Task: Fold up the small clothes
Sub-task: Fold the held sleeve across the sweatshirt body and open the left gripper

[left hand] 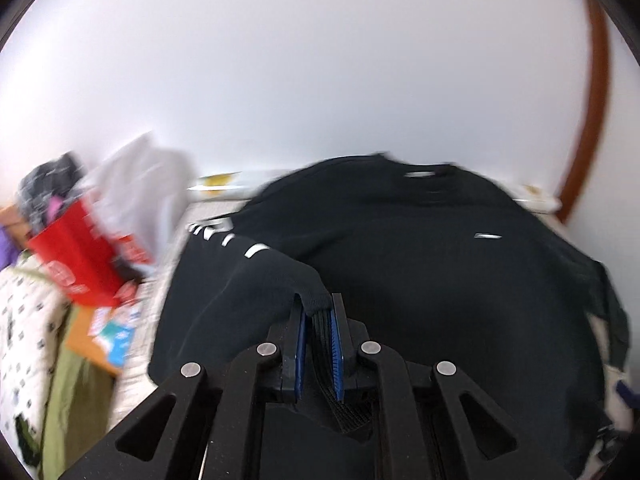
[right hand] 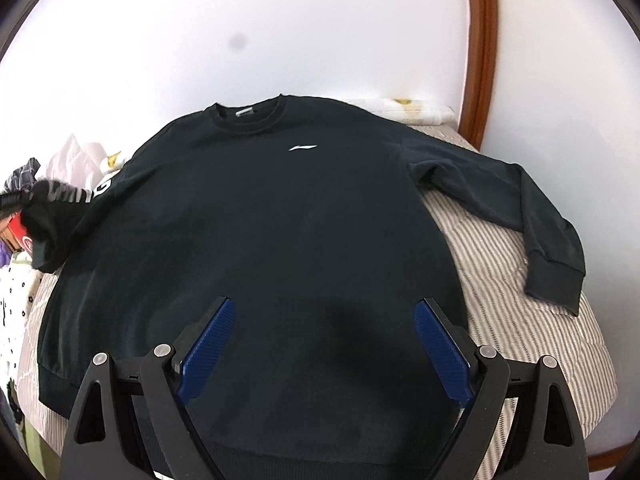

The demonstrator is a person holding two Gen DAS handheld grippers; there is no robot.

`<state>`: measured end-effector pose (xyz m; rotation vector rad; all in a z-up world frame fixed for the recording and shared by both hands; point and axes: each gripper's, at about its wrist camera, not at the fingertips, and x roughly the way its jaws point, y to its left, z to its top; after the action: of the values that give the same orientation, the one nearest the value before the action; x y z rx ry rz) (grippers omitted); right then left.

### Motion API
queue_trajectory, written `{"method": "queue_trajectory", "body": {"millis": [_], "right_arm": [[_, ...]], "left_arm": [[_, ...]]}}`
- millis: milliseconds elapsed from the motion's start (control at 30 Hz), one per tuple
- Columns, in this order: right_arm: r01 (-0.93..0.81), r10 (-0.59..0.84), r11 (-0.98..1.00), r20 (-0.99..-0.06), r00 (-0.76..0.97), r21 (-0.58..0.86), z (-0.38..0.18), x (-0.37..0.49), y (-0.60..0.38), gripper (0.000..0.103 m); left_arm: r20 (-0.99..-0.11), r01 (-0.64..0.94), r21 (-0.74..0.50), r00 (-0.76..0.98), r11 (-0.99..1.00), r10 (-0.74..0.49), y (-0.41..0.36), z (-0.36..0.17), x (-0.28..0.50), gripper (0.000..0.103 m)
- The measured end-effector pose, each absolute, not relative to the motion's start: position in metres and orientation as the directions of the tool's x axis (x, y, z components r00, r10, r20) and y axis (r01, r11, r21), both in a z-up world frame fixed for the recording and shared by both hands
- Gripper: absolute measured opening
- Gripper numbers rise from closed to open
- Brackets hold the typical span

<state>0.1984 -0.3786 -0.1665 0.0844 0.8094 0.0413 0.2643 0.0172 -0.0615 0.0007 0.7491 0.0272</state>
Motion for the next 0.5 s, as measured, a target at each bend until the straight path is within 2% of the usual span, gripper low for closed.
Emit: {"method": "queue_trajectory", "body": {"millis": [133,333,500], "right_arm": [[0.0,0.082,0.994,-0.72,0.689,0.113,-0.17,0.191,-0.394,0.091],[0.006,0.076,0.994,-0.731,0.678,0.11,-0.181,0.177,-0.412,0.091],[0.041,0.061,0.992,-0.746,0.664,0.118,-0.188,0.168,-0.428,0.091]], "left_arm": [[-0.698,0.099,-0.038,0.71,0.994,-0.097,-0.048,-0.065,0.274,0.01],[-0.744,0.239,-0.076,0.633,0.968,-0.215,-0.133,-0.09,0.275,0.01],[-0.77,0.302,-0.083,0.585,0.95,-0.253,-0.173,-0.104,0.27,0.011]]}}
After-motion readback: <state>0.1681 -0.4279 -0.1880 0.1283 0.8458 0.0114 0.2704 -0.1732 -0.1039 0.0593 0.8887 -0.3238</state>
